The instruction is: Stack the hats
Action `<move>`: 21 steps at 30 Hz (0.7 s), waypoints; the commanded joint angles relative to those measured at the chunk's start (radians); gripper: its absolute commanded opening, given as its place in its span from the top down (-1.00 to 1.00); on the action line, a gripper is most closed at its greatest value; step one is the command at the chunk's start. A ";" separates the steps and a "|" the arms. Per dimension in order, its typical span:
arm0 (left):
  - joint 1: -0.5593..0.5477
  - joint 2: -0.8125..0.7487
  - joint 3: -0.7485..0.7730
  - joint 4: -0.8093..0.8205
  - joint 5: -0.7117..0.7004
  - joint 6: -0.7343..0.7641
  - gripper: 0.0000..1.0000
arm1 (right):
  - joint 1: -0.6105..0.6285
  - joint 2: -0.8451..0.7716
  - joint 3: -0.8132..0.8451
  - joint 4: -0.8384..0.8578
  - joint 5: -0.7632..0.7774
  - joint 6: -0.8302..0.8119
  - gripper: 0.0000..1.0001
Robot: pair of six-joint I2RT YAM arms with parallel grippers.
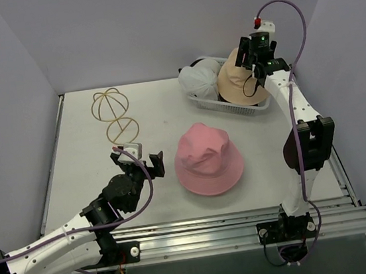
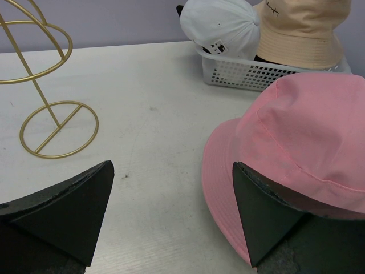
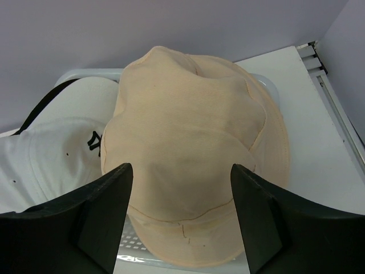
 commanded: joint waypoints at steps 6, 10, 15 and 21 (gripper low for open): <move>-0.002 0.015 0.031 0.034 0.010 -0.004 -0.88 | 0.002 0.078 0.067 0.032 0.013 -0.070 -0.25; -0.002 0.027 0.038 0.030 0.003 -0.003 -0.88 | 0.002 0.115 0.127 0.003 0.028 -0.088 0.04; 0.000 0.028 0.035 0.033 -0.003 -0.001 -0.88 | 0.002 0.094 0.177 -0.001 0.031 -0.107 0.50; 0.000 0.031 0.039 0.030 0.000 0.000 -0.88 | 0.002 0.049 0.236 -0.004 0.033 -0.131 1.00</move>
